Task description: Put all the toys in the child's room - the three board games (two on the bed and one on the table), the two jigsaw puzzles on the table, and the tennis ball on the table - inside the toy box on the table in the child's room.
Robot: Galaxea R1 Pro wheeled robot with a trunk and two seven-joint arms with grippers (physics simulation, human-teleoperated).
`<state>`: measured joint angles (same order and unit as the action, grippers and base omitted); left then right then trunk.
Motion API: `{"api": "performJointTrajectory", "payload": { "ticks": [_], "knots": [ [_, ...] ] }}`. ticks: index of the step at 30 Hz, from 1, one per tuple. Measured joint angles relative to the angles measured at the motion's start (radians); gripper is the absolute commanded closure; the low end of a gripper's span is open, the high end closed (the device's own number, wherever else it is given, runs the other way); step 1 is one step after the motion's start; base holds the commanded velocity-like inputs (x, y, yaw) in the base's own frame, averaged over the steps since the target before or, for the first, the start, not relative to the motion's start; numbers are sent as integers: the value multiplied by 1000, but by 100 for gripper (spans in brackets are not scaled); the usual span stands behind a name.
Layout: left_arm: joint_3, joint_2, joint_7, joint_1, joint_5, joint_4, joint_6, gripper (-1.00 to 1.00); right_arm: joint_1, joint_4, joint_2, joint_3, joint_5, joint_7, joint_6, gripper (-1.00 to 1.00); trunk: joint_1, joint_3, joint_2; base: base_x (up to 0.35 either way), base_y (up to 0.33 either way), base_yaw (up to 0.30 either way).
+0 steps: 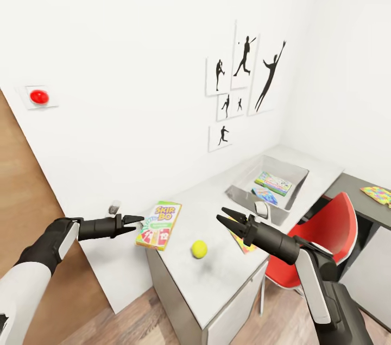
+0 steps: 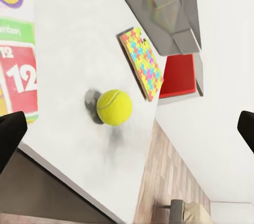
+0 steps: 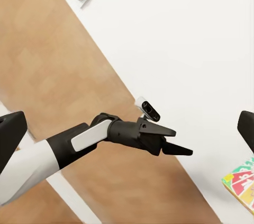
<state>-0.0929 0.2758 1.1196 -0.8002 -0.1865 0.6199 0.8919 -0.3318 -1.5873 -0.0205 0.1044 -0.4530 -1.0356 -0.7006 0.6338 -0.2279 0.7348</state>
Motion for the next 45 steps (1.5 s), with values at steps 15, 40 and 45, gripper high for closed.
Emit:
{"api": "performJointTrajectory", "payload": {
  "ticks": [15, 40, 45],
  "knots": [
    [0, 0, -1, 0, 1, 0, 0, -100, 0, 0, 0, -1, 0, 1, 0, -100, 0, 14, 0, -68, 68, -193],
    [0, 2, -22, 0, 5, -1, 3, -100, 0, 5, 7, 6, 1, 29, 1, -100, 0, 16, 0, -17, 42, -9],
    [-1, 0, -60, 0, 4, -7, 4, -100, 0, 9, 12, 53, -8, 21, 9, -100, 0, 16, 0, 0, 0, 0]
  ]
}}
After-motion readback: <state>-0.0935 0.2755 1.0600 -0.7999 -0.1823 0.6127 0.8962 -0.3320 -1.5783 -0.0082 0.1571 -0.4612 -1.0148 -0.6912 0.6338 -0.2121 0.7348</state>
